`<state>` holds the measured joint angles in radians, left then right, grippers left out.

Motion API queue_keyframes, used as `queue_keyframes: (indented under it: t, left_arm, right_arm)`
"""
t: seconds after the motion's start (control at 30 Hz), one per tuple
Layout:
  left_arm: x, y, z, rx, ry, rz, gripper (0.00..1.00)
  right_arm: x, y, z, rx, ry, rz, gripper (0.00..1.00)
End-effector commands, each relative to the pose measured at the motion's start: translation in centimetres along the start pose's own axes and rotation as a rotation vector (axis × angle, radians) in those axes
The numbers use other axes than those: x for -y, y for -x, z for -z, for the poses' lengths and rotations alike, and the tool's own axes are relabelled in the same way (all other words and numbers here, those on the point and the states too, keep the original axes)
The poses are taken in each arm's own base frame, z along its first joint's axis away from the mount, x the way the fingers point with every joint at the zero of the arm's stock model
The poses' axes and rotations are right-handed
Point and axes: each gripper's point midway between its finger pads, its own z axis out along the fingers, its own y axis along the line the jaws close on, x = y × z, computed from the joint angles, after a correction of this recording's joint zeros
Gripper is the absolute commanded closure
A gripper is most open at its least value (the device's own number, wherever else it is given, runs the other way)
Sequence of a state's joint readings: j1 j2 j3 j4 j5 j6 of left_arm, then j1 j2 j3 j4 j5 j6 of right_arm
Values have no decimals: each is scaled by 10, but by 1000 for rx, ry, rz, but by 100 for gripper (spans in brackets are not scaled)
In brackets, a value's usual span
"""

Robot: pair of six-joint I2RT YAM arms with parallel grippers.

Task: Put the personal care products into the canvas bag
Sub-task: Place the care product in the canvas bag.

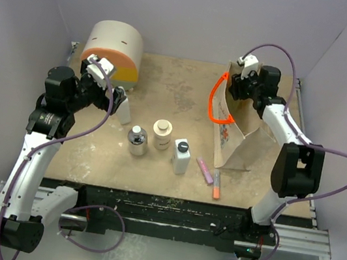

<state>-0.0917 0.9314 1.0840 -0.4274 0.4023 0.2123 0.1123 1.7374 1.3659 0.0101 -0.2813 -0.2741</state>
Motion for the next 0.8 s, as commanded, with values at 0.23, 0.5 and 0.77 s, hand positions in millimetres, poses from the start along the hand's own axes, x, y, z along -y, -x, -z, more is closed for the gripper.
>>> queue_keyframes:
  t: [0.23,0.5,0.77]
  left_arm:
    - [3,15,5,64,-15,-21,1]
    - [4,15,6,65,-17,-21,1]
    - [4,14,7,62,-16,-25,1]
  right_arm:
    - [22,35,-2,107,-66,64,100]
    - [24,13,-9,2,-66,36,83]
    - [28,16,-1,-8,-96,44,51]
